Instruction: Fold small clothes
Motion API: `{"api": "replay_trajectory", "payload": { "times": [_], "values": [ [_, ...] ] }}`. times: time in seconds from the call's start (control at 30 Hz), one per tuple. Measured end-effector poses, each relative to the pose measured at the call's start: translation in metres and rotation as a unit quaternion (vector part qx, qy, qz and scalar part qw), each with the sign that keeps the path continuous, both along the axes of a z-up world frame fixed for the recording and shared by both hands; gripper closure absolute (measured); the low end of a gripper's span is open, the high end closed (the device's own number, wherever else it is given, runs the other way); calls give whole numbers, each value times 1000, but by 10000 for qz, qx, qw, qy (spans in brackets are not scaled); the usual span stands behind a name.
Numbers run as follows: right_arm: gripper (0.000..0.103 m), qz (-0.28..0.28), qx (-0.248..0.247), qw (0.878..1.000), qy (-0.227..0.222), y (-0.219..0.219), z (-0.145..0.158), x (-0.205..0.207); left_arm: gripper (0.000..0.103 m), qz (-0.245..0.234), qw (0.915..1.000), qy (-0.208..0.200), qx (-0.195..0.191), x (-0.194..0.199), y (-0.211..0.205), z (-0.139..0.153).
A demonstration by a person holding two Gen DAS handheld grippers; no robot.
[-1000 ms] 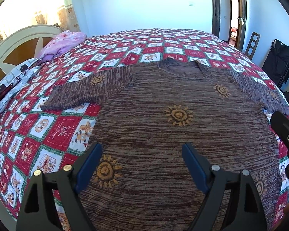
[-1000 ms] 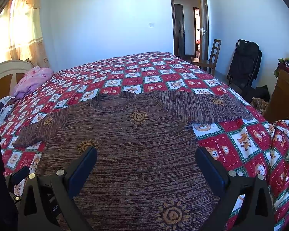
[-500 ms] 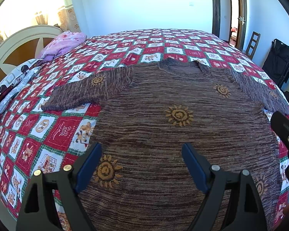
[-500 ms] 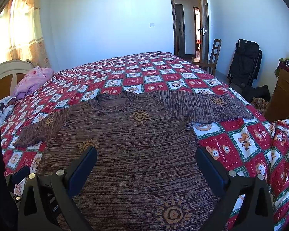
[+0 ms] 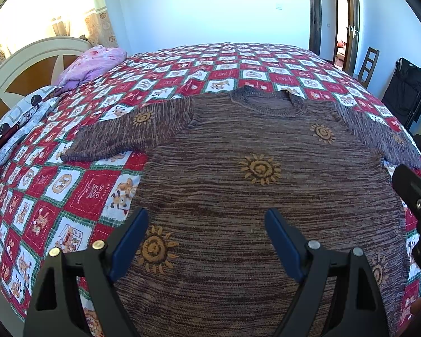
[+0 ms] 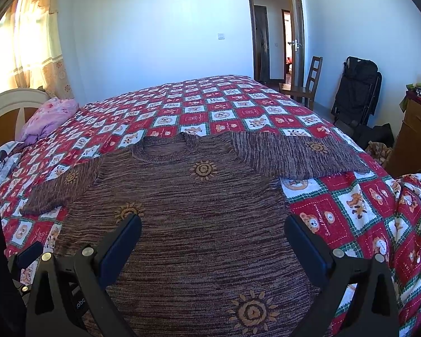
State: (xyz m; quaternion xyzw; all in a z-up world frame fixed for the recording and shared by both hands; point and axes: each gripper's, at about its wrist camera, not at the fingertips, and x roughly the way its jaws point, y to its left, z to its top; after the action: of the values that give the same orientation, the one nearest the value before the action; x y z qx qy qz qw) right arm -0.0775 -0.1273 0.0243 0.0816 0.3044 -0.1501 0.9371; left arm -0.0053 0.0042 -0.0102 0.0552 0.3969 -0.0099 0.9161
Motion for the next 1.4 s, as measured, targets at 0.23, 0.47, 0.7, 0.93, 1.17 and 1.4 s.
{"api": "replay_trajectory", "payload": {
  "times": [0.23,0.47,0.7,0.93,1.17,1.4],
  "values": [
    [1,0,20,10000,13,0,0,0,16,-7,10000,19,-16,-1,0,1],
    [1,9,31,10000,29,-1,0,1,16,-4,10000,22,-15,-1,-1,1],
    [1,18,23,10000,60,0,-1,2,16,4,10000,60,-36,0,-1,-2],
    [1,17,26,10000,66,0,-2,2,16,8,9999,82,-64,0,-1,-4],
    [1,29,27,10000,77,0,-3,3,16,10,9999,87,-71,1,-1,-5],
    [1,39,35,9999,87,1,-4,4,16,13,9999,89,-70,1,-1,-5]
  ]
}}
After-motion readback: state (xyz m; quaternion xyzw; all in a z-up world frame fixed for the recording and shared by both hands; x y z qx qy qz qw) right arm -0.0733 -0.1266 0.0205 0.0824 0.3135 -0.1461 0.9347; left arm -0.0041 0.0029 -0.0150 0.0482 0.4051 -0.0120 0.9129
